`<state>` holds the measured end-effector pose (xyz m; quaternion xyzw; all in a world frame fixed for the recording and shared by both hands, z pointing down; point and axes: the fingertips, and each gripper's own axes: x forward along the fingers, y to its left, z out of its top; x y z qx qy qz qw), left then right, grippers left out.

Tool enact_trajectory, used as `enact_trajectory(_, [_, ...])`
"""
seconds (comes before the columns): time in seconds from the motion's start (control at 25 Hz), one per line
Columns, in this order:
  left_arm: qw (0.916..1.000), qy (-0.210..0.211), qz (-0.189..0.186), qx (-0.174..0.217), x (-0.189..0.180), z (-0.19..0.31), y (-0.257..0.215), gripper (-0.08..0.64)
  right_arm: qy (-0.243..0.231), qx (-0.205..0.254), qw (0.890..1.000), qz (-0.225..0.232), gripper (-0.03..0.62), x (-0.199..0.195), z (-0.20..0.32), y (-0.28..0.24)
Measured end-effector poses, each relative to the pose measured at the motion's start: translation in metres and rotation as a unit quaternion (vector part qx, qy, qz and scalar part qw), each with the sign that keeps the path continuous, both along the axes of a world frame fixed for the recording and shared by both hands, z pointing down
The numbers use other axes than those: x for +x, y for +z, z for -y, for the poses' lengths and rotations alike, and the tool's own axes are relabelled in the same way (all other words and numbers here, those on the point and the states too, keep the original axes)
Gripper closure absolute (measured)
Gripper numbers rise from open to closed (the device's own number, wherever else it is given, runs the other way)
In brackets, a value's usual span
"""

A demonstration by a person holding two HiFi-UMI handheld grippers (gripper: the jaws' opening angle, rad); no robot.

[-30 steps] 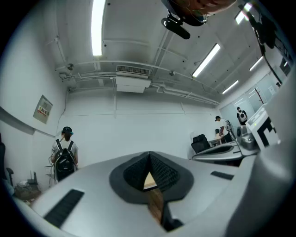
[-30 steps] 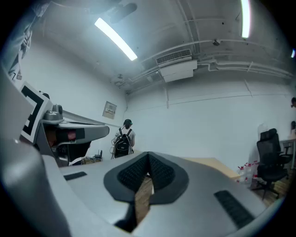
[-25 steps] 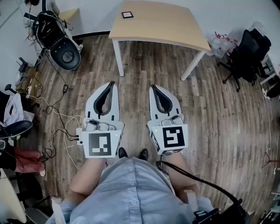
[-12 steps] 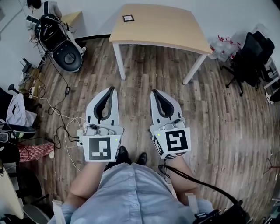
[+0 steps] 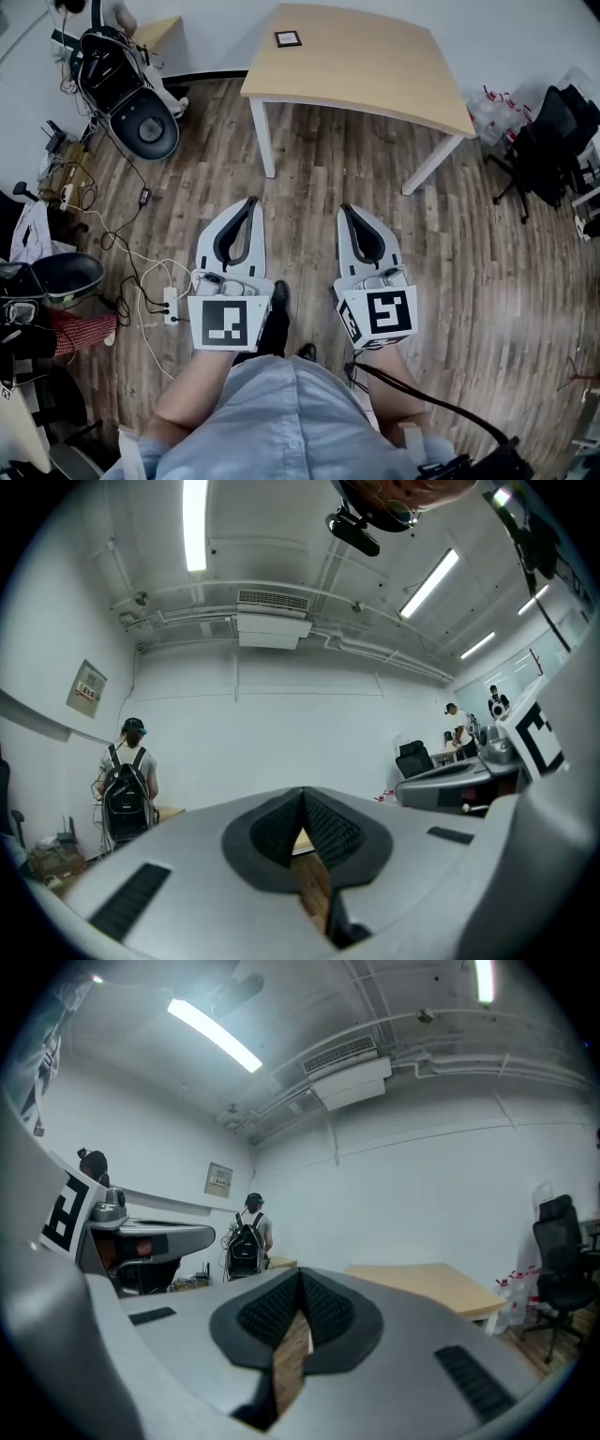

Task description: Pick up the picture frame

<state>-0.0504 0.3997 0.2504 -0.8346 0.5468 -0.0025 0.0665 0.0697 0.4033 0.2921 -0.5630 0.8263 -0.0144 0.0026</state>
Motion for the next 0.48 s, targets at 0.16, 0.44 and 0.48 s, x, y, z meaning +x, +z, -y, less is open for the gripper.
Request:
enact_trajectory(0.16, [0.9999,0.003,-0.010,0.004,-0.010,0.065,0.000,0.560,0.000,0.003,1.000,-0.007,0.591,-0.012,0.067,-0.002])
enact_trajectory(0.44, [0.9992,0.013,-0.026,0.028,-0.026,0.164,-0.018,0.560,0.004,0.024,1.000,-0.016,0.591,-0.034,0.170,-0.020])
enact_trajectory(0.48, [0.9991,0.014,-0.027,0.030,-0.027,0.176,-0.019,0.560,0.006,0.026,0.999,-0.017,0.591,-0.035,0.181,-0.022])
